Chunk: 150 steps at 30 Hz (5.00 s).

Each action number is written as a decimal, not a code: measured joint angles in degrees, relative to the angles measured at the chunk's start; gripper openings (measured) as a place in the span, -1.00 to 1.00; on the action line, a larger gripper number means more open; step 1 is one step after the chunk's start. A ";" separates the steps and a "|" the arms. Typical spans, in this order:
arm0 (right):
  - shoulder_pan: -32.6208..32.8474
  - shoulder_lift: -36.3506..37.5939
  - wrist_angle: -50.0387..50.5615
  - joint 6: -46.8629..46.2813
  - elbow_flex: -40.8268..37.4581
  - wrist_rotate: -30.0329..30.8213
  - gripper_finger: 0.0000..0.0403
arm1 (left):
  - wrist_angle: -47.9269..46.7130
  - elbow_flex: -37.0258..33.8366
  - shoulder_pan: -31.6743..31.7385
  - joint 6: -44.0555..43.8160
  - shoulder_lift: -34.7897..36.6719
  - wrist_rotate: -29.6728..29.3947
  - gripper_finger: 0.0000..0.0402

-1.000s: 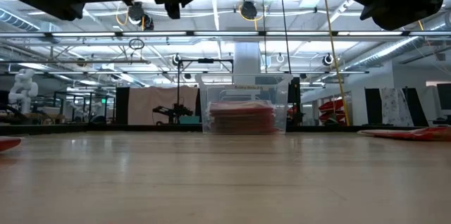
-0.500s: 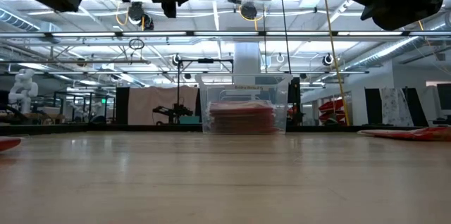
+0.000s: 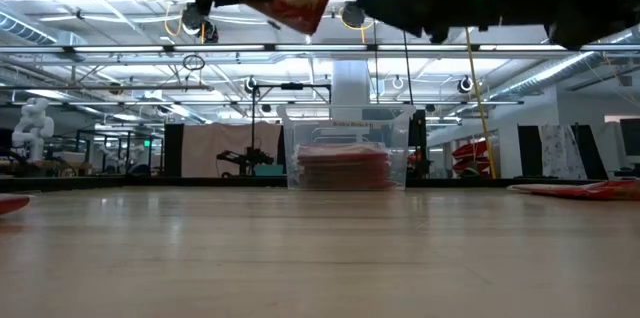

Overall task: Sort popcorn bags into baskets
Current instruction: Put the popcorn bags into the transparent bin

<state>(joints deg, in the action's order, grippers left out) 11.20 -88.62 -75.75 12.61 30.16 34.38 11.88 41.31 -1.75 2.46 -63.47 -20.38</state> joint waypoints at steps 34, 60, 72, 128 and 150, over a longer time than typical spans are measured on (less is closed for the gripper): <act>0.15 0.03 3.57 -3.57 -15.51 -3.14 -0.31 | -56.32 55.90 32.90 22.48 -43.12 24.04 -0.86; 0.15 0.03 3.59 -3.37 -15.51 -3.14 -0.31 | -53.56 56.03 34.90 21.71 -43.40 16.38 -0.43; 0.15 0.01 7.16 -8.34 -15.49 -3.16 -0.31 | -54.97 56.01 33.37 15.00 -43.39 24.28 -0.43; 5.67 19.70 141.74 -50.29 8.13 -20.87 -0.13 | 12.30 -0.49 -15.53 -10.17 -18.00 -0.57 -0.43; -4.42 4.80 124.60 -37.39 7.46 -20.82 -0.90 | 13.66 -0.49 -16.75 -8.56 -18.00 -2.50 -0.43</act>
<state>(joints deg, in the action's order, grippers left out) 6.78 -83.83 48.85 -24.78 37.63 13.57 25.54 40.82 -18.50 -6.10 -81.47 -22.87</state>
